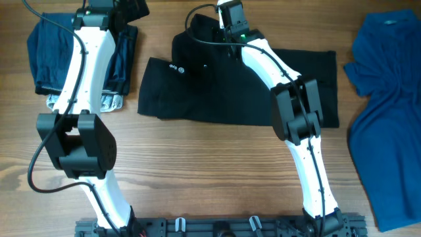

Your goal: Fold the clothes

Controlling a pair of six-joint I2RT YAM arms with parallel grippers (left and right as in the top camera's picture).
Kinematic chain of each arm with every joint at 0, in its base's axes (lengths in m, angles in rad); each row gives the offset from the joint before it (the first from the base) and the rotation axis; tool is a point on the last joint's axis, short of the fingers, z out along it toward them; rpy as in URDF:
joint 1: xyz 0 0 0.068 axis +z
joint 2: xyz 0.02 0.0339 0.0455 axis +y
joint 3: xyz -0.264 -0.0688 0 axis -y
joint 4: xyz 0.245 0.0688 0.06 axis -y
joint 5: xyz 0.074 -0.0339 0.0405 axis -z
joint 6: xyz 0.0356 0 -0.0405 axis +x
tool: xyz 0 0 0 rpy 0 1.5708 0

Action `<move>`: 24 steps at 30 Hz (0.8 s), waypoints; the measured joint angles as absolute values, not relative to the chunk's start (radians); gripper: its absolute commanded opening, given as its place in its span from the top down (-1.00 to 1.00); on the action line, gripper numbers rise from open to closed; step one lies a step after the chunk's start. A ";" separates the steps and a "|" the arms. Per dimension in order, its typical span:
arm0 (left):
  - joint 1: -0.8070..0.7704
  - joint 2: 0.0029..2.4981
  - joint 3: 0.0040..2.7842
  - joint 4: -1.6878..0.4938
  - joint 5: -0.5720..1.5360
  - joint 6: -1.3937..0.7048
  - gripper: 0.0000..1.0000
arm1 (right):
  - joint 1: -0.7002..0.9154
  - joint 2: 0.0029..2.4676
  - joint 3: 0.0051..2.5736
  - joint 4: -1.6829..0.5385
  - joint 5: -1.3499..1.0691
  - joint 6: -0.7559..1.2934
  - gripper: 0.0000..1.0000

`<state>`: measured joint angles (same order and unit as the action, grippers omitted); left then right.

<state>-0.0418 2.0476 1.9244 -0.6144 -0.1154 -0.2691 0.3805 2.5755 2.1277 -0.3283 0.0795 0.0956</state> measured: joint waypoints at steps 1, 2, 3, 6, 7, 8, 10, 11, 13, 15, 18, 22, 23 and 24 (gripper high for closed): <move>-0.042 2.048 1.924 -0.614 -0.116 -0.269 -1.00 | 0.377 2.576 2.128 -0.338 0.081 0.105 0.91; -0.042 2.048 1.924 -0.614 -0.116 -0.269 -1.00 | 0.371 2.576 2.128 -0.351 0.084 0.112 0.91; -0.042 2.048 1.924 -0.614 -0.115 -0.269 -1.00 | 0.363 2.576 2.128 -0.363 0.095 0.123 0.91; -0.042 2.048 1.924 -0.614 -0.116 -0.269 -1.00 | 0.351 2.576 2.128 -0.380 0.129 0.157 0.91; -0.042 2.048 1.924 -0.614 -0.115 -0.269 -0.99 | 0.350 2.576 2.128 -0.378 0.136 0.160 0.91; -0.042 2.048 1.924 -0.614 -0.115 -0.269 -1.00 | 0.350 2.576 2.128 -0.374 0.141 0.164 0.77; -0.042 2.048 1.924 -0.614 -0.116 -0.269 -1.00 | 0.350 2.576 2.128 -0.373 0.147 0.168 0.33; -0.042 2.048 1.924 -0.614 -0.116 -0.269 -0.99 | 0.350 2.576 2.128 -0.363 0.154 0.173 0.08; -0.042 2.048 1.924 -0.614 -0.116 -0.269 -0.99 | 0.343 2.575 2.128 -0.332 0.160 0.176 -0.18; -0.042 2.048 1.924 -0.614 -0.115 -0.269 -1.00 | 0.329 2.561 2.127 -0.352 0.162 0.174 -0.26; -0.042 2.048 1.924 -0.615 -0.115 -0.269 -1.00 | 0.275 2.411 2.120 -0.556 0.162 0.186 -0.49; -0.042 2.048 1.924 -0.614 -0.115 -0.269 -1.00 | 0.041 2.092 2.135 -0.941 0.108 0.197 -0.48; -0.042 2.048 1.924 -0.614 -0.115 -0.269 -0.99 | -0.031 2.062 2.145 -1.014 0.093 0.197 -0.43; -0.042 2.048 1.924 -0.615 -0.115 -0.269 -1.00 | -0.107 2.057 2.150 -1.089 0.067 0.196 -0.38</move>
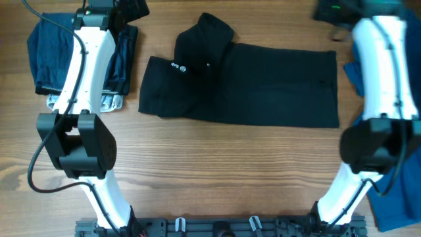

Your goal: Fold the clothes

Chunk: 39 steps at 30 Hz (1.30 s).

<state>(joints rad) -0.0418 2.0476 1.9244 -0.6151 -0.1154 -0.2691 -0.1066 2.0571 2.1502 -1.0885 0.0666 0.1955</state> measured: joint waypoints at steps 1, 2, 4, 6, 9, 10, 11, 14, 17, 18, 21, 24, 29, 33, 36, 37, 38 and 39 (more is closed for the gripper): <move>-0.042 2.048 1.924 -0.615 -0.115 -0.269 -1.00 | -0.142 2.062 2.149 -1.111 0.042 0.187 -0.35; -0.042 2.048 1.924 -0.614 -0.115 -0.269 -1.00 | -0.204 2.080 2.145 -1.128 0.006 0.166 -0.34; -0.042 2.048 1.924 -0.614 -0.116 -0.269 -0.99 | -0.282 2.120 2.132 -1.127 -0.060 0.120 -0.33; -0.042 2.048 1.924 -0.614 -0.116 -0.269 -1.00 | -0.299 2.158 2.128 -1.118 -0.097 0.076 -0.33; -0.042 2.048 1.924 -0.614 -0.115 -0.269 -0.99 | -0.285 2.226 2.128 -1.090 -0.128 0.027 -0.34; -0.042 2.048 1.924 -0.614 -0.115 -0.269 -1.00 | -0.280 2.258 2.128 -1.087 -0.132 0.020 -0.34; -0.042 2.048 1.924 -0.614 -0.115 -0.269 -1.00 | -0.275 2.294 2.128 -1.085 -0.135 0.015 -0.34; -0.042 2.048 1.924 -0.614 -0.115 -0.269 -0.99 | -0.260 2.397 2.126 -1.049 -0.139 -0.027 -0.36; -0.042 2.048 1.924 -0.614 -0.115 -0.269 -0.99 | -0.251 2.442 2.118 -0.996 -0.139 -0.078 -0.34; -0.042 2.048 1.924 -0.614 -0.115 -0.269 -1.00 | -0.249 2.449 2.117 -0.980 -0.138 -0.091 -0.34; -0.042 2.048 1.924 -0.614 -0.115 -0.269 -0.99 | -0.247 2.450 2.117 -0.925 -0.133 -0.117 -0.34; -0.042 2.048 1.924 -0.614 -0.115 -0.269 -0.99 | -0.247 2.457 2.117 -0.903 -0.123 -0.140 -0.35; -0.042 2.048 1.924 -0.615 -0.115 -0.269 -0.99 | -0.247 2.498 2.120 -0.879 -0.112 -0.159 -0.34; -0.042 2.048 1.924 -0.614 -0.115 -0.269 -0.99 | -0.246 2.500 2.120 -0.865 -0.110 -0.161 0.58; -0.042 2.048 1.924 -0.614 -0.115 -0.269 -1.00 | -0.246 2.502 2.120 -0.863 -0.115 -0.157 0.88; -0.042 2.048 1.924 -0.614 -0.115 -0.269 -0.99 | -0.245 2.502 2.120 -0.865 -0.115 -0.157 0.92; -0.042 2.048 1.924 -0.614 -0.115 -0.269 -0.99 | -0.244 2.502 2.121 -0.867 -0.116 -0.155 0.91; -0.042 2.048 1.924 -0.614 -0.115 -0.269 -0.99 | -0.244 2.502 2.121 -0.868 -0.116 -0.155 0.91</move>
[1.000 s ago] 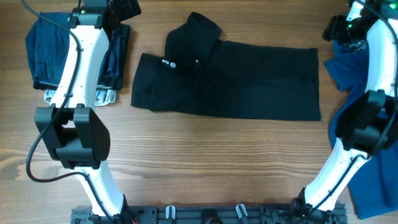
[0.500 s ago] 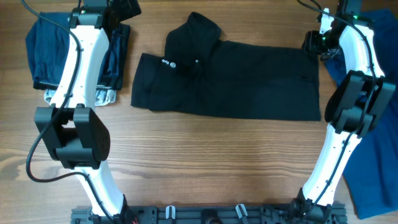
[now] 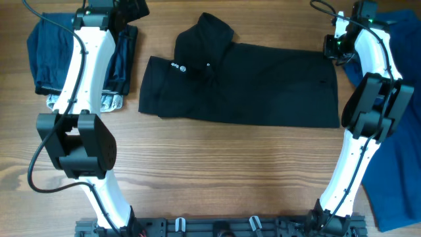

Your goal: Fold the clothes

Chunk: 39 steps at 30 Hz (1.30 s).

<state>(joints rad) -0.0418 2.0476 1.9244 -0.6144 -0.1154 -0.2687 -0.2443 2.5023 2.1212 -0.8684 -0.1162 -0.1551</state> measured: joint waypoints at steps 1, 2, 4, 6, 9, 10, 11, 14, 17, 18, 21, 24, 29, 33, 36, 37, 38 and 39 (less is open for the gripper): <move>-0.042 2.048 1.924 -0.614 -0.116 -0.269 -1.00 | -0.244 2.502 2.122 -0.870 -0.116 -0.155 0.92; -0.042 2.048 1.924 -0.614 -0.115 -0.269 -1.00 | -0.244 2.502 2.123 -0.870 -0.116 -0.155 0.91; -0.042 2.048 1.924 -0.614 -0.115 -0.269 -1.00 | -0.244 2.502 2.123 -0.872 -0.116 -0.155 0.91; -0.042 2.048 1.924 -0.614 -0.115 -0.269 -0.99 | -0.244 2.502 2.123 -0.873 -0.116 -0.155 0.91; -0.042 2.048 1.924 -0.614 -0.115 -0.269 -1.00 | -0.244 2.502 2.123 -0.873 -0.116 -0.155 0.92; -0.042 2.048 1.924 -0.614 -0.115 -0.269 -1.00 | -0.244 2.502 2.123 -0.873 -0.116 -0.155 0.91; -0.042 2.048 1.924 -0.614 -0.116 -0.269 -0.99 | -0.244 2.502 2.123 -0.873 -0.116 -0.155 0.91; -0.042 2.048 1.924 -0.614 -0.115 -0.269 -1.00 | -0.244 2.502 2.123 -0.873 -0.116 -0.155 0.91; -0.042 2.048 1.924 -0.607 -0.115 -0.269 -0.99 | -0.244 2.502 2.123 -0.873 -0.116 -0.154 0.90; -0.042 2.048 1.924 -0.599 -0.113 -0.269 -0.75 | -0.245 2.502 2.123 -0.873 -0.116 -0.150 0.90; -0.044 2.048 1.924 -0.587 -0.026 -0.275 -0.68 | -0.245 2.502 2.123 -0.873 -0.124 -0.139 0.90; -0.072 2.062 1.925 -0.537 0.068 -0.276 -0.73 | -0.244 2.502 2.123 -0.874 -0.128 -0.125 0.91; -0.194 2.268 1.933 -0.370 0.130 -0.266 -0.72 | -0.236 2.502 2.123 -0.879 -0.125 -0.117 0.91; -0.310 2.409 1.929 -0.268 0.117 -0.251 -0.76 | -0.207 2.502 2.125 -0.884 -0.119 -0.114 0.91; -0.374 2.417 1.929 -0.211 0.028 -0.209 -0.75 | -0.178 2.502 2.125 -0.885 -0.118 -0.113 0.91; -0.381 2.421 1.929 -0.194 -0.002 -0.200 -0.74 | -0.171 2.502 2.125 -0.886 -0.118 -0.113 0.91; -0.384 2.428 1.929 -0.178 -0.032 -0.194 -0.75 | -0.168 2.502 2.125 -0.886 -0.119 -0.113 0.91; -0.384 2.440 1.929 -0.162 -0.056 -0.188 -0.74 | -0.164 2.502 2.125 -0.888 -0.119 -0.112 0.91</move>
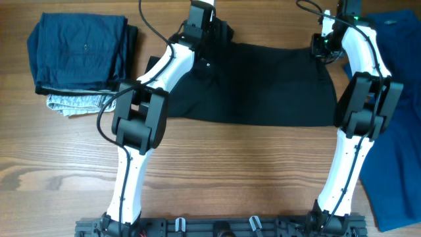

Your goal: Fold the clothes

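A black polo shirt (263, 85) lies folded in a wide band across the middle of the table. My left gripper (209, 29) sits over its collar at the top left, and the arm crosses the shirt's left end and hides it. At the shirt's top right corner is my right gripper (321, 45). Both sets of fingers are hidden under the wrists, so neither can be read as open or shut.
A folded dark blue garment (79, 52) rests on a grey one (79, 103) at the far left. A loose blue shirt (395, 99) lies along the right edge. Bare wooden table (230, 171) runs in front of the black shirt.
My left arm has left the folded stack at the far left and now reaches over the black shirt's collar. The right gripper stays at the top right corner, shifted slightly left.
At first my right gripper was at the shirt's collar and my left arm lay over the folded stack. Then the right arm was up at the far right, then at the shirt's top right corner. Now the left gripper is at the collar.
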Controlling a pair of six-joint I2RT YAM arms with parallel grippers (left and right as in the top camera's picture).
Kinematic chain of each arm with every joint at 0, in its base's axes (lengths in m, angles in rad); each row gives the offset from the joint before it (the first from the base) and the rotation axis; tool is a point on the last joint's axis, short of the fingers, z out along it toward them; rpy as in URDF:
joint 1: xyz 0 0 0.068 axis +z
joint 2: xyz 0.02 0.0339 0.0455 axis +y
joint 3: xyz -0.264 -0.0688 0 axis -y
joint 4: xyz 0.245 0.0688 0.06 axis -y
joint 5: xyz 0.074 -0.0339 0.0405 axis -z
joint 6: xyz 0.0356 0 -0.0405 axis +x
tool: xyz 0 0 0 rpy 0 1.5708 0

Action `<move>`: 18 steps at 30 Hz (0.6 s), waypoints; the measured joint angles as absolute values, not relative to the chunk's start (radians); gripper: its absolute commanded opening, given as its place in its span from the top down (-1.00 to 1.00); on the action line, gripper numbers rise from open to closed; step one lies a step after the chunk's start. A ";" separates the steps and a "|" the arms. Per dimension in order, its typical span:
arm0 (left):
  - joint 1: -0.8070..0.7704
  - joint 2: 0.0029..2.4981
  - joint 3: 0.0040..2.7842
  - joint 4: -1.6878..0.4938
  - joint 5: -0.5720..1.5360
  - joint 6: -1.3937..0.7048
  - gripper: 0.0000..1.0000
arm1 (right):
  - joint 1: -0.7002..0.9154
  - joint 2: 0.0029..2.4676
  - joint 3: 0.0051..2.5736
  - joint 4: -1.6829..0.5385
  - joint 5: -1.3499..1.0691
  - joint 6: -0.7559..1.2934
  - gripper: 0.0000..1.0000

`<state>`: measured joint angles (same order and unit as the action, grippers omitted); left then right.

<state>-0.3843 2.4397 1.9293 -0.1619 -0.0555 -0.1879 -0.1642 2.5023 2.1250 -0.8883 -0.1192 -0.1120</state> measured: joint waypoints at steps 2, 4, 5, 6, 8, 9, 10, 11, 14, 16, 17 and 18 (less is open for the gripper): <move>-0.373 2.481 1.929 -0.133 -0.091 -0.180 -0.66 | -0.161 2.502 2.125 -0.889 -0.119 -0.101 0.91; -0.356 2.524 1.929 -0.101 -0.109 -0.175 -0.30 | -0.161 2.502 2.125 -0.889 -0.119 -0.094 0.91; -0.346 2.543 1.929 -0.062 -0.113 -0.171 -0.33 | -0.161 2.502 2.126 -0.890 -0.119 -0.093 0.92; -0.338 2.553 1.929 -0.039 -0.119 -0.172 -0.38 | -0.161 2.502 2.126 -0.890 -0.119 -0.091 0.91; -0.318 2.558 1.929 -0.010 -0.124 -0.162 -0.33 | -0.161 2.502 2.127 -0.892 -0.118 -0.091 0.92; -0.311 2.558 1.929 -0.009 -0.124 -0.162 -0.13 | -0.161 2.502 2.127 -0.892 -0.118 -0.091 0.91; -0.305 2.559 1.929 -0.011 -0.124 -0.162 0.00 | -0.161 2.502 2.127 -0.893 -0.118 -0.091 0.90; -0.300 2.559 1.929 -0.020 -0.125 -0.164 0.05 | -0.161 2.502 2.127 -0.895 -0.118 -0.091 0.91; -0.292 2.558 1.938 -0.075 -0.133 -0.142 -0.07 | -0.161 2.502 2.127 -0.897 -0.118 -0.091 0.91; -0.292 2.558 1.954 -0.125 -0.135 -0.108 -0.16 | -0.160 2.502 2.127 -0.899 -0.118 -0.090 0.91; -0.292 2.558 1.959 -0.143 -0.138 -0.100 -0.18 | -0.160 2.502 2.128 -0.901 -0.119 -0.090 0.91; -0.292 2.555 1.963 -0.162 -0.141 -0.092 -0.18 | -0.160 2.502 2.128 -0.902 -0.119 -0.090 0.91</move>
<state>-0.2924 2.5553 1.9633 -0.1623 -0.1410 -0.0921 -0.1600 2.5023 2.1281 -0.9020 -0.1188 -0.0902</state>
